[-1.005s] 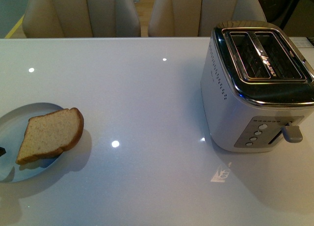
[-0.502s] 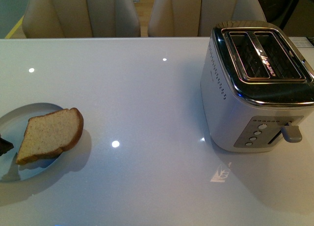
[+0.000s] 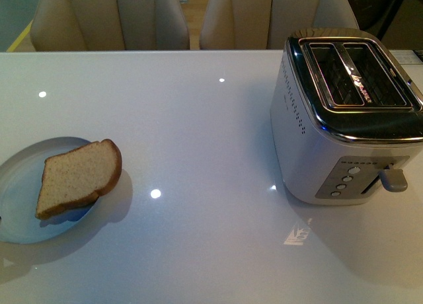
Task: Left arm holds plate, right arm toasts bread
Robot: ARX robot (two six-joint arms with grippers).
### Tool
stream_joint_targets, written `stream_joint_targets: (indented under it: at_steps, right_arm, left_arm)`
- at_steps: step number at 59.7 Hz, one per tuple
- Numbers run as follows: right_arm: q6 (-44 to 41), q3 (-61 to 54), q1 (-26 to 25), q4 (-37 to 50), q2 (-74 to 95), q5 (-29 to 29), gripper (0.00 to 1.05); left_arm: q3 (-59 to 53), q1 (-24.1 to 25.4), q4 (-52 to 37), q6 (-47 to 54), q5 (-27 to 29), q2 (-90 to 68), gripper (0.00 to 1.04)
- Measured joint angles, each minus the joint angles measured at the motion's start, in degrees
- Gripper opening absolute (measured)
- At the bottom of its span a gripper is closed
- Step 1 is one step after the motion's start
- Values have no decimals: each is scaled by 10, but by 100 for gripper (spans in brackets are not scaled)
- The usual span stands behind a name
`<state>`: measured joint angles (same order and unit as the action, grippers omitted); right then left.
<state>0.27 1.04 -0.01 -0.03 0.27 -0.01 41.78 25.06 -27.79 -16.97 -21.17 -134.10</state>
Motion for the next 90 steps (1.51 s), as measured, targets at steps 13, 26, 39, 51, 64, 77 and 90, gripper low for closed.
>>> stream_joint_targets:
  at_steps: [13, 26, 39, 51, 64, 77, 90]
  right_arm:
    - [0, 0, 0, 0, 0, 0, 96]
    - [0, 0, 0, 0, 0, 0, 96]
    - [0, 0, 0, 0, 0, 0, 96]
    - [0, 0, 0, 0, 0, 0, 96]
    - [0, 0, 0, 0, 0, 0, 96]
    - [0, 0, 0, 0, 0, 0, 96]
    - [0, 0, 0, 0, 0, 0, 96]
  left_arm:
    - [-26, 15, 1, -13, -17, 32, 3]
    - [-53, 29, 14, -24, -32, 95, 3]
    - [-94, 29, 73, -34, -57, 203, 3]
    - [-125, 4, 171, -60, -70, 369, 3]
    - [-126, -57, 283, -119, -61, 532, 3]
    - [-95, -163, 359, -180, -16, 634, 3]
    - [-34, -310, 398, -250, 55, 659, 3]
